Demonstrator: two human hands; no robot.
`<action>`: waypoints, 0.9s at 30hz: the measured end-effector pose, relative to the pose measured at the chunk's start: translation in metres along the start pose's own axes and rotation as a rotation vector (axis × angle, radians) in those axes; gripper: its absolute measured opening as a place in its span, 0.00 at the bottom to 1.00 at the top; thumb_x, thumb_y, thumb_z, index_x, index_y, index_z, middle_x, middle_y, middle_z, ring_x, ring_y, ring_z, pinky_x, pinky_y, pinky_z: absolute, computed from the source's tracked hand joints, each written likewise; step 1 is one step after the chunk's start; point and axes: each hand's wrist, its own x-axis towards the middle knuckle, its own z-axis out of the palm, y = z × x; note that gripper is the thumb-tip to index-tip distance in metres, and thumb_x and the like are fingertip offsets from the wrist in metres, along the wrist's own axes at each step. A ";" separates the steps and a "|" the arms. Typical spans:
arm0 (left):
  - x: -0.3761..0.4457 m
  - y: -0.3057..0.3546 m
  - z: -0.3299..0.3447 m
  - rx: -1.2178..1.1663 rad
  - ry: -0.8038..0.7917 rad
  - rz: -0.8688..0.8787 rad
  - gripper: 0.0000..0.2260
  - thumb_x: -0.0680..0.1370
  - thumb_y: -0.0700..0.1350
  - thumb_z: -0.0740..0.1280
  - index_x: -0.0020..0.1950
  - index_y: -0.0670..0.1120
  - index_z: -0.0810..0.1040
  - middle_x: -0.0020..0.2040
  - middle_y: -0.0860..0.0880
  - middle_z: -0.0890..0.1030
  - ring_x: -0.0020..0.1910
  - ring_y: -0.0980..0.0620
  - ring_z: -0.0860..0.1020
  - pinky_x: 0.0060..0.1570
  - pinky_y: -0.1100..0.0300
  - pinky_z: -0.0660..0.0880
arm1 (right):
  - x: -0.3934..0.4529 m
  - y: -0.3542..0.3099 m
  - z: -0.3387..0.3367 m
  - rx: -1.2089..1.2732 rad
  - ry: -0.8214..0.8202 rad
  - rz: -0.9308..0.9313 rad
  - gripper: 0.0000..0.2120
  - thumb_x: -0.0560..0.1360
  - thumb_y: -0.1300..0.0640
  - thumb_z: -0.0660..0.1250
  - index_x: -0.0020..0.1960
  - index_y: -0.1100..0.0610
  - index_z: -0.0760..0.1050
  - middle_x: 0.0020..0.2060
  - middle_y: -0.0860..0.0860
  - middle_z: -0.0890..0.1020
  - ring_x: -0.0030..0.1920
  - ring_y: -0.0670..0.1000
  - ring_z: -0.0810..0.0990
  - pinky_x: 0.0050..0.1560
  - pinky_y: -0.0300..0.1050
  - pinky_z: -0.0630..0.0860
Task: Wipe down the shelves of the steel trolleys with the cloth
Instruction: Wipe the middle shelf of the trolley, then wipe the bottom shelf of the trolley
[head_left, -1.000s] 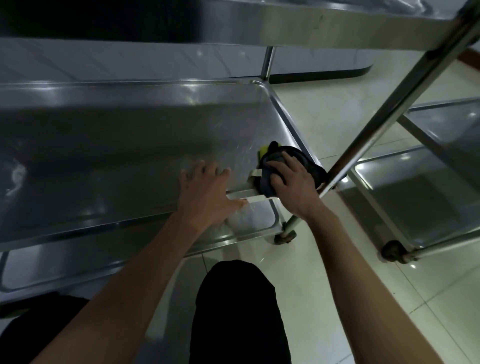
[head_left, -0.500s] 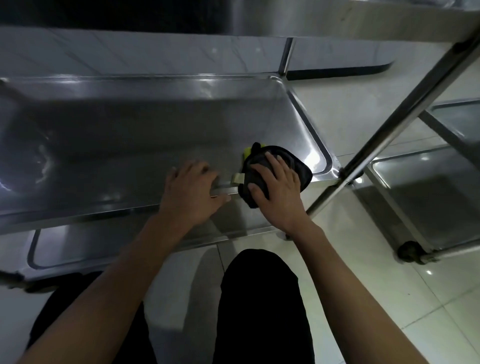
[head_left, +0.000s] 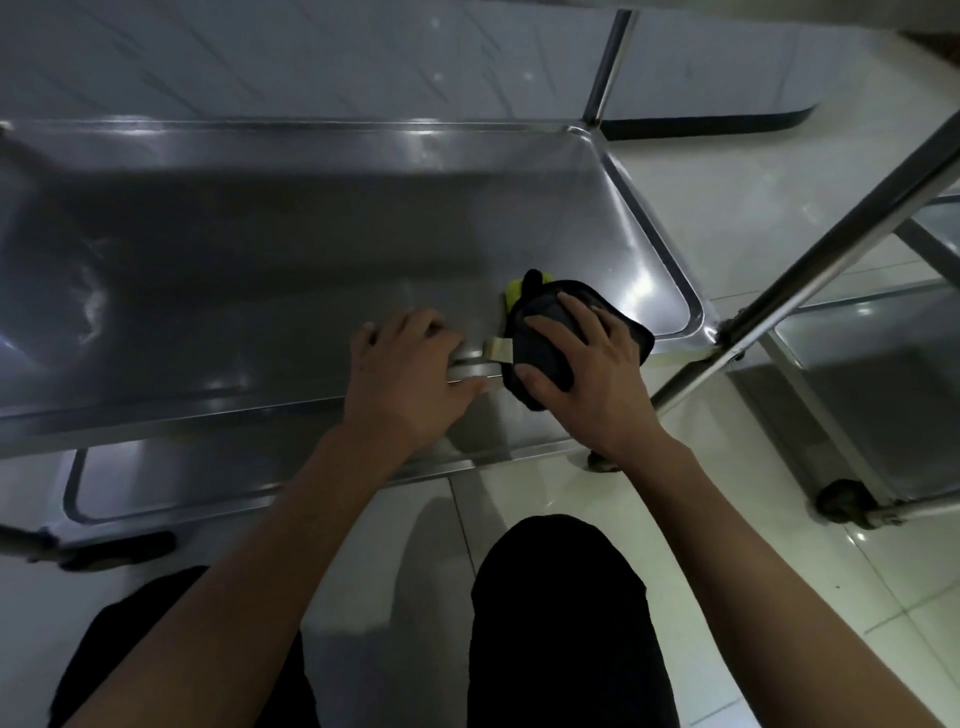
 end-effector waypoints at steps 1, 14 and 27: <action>0.000 0.000 0.000 -0.003 0.001 -0.003 0.24 0.73 0.71 0.63 0.61 0.57 0.78 0.66 0.54 0.72 0.69 0.49 0.67 0.69 0.43 0.61 | 0.000 -0.001 0.001 -0.008 0.000 -0.021 0.25 0.75 0.36 0.60 0.70 0.43 0.70 0.75 0.50 0.66 0.71 0.62 0.64 0.69 0.64 0.64; -0.052 0.003 -0.082 0.058 -0.303 -0.092 0.22 0.78 0.56 0.66 0.71 0.53 0.73 0.69 0.48 0.75 0.68 0.41 0.72 0.67 0.40 0.65 | -0.012 -0.069 -0.067 0.293 -0.137 0.135 0.17 0.69 0.63 0.72 0.58 0.57 0.82 0.64 0.56 0.77 0.62 0.61 0.75 0.61 0.60 0.72; -0.128 0.059 -0.328 -0.029 -0.438 -0.328 0.20 0.80 0.54 0.62 0.72 0.52 0.73 0.69 0.48 0.74 0.68 0.45 0.71 0.65 0.48 0.66 | -0.052 -0.181 -0.282 0.349 -0.346 0.043 0.17 0.70 0.60 0.73 0.59 0.54 0.81 0.66 0.53 0.76 0.64 0.58 0.73 0.67 0.54 0.66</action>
